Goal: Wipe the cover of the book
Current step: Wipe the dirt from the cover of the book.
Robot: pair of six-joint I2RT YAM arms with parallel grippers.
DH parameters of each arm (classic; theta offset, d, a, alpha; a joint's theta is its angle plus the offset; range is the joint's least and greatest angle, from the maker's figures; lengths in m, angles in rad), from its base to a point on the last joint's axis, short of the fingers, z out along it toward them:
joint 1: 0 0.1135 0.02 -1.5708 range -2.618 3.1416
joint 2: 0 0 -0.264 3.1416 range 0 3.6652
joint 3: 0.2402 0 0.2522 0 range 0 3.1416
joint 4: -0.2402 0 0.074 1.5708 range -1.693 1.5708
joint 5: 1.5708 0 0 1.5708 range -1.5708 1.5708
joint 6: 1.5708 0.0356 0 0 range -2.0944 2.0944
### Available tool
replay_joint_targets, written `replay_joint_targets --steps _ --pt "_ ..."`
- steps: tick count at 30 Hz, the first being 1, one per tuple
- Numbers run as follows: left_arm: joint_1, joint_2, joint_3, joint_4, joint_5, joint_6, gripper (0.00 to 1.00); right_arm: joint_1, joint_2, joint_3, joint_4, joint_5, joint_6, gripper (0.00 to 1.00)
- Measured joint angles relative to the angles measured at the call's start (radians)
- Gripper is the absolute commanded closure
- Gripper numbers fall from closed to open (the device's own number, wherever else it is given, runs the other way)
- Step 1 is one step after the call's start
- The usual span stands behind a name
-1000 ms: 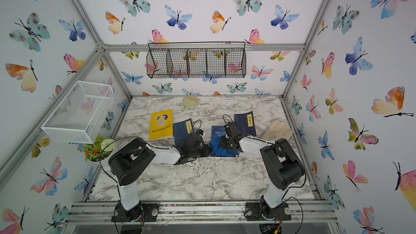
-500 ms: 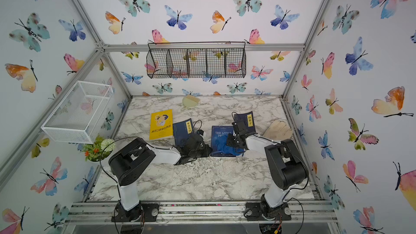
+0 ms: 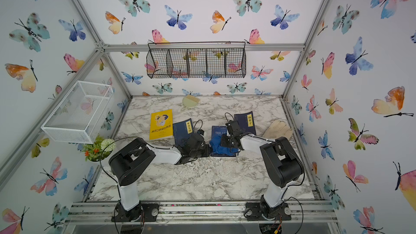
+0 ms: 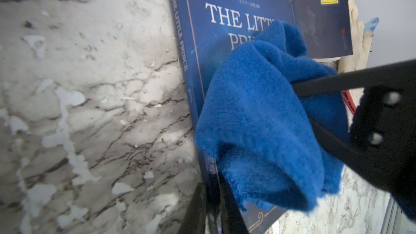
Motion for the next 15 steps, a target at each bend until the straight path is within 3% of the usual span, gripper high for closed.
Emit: replay_joint_targets --steps 6,15 --pt "-0.002 0.000 0.000 0.000 -0.003 0.000 0.85 -0.069 -0.002 0.011 -0.026 -0.003 -0.018 0.95" --pt "-0.004 0.001 0.000 0.000 -0.008 0.000 0.85 -0.016 0.041 0.021 0.052 -0.039 0.015 0.95"
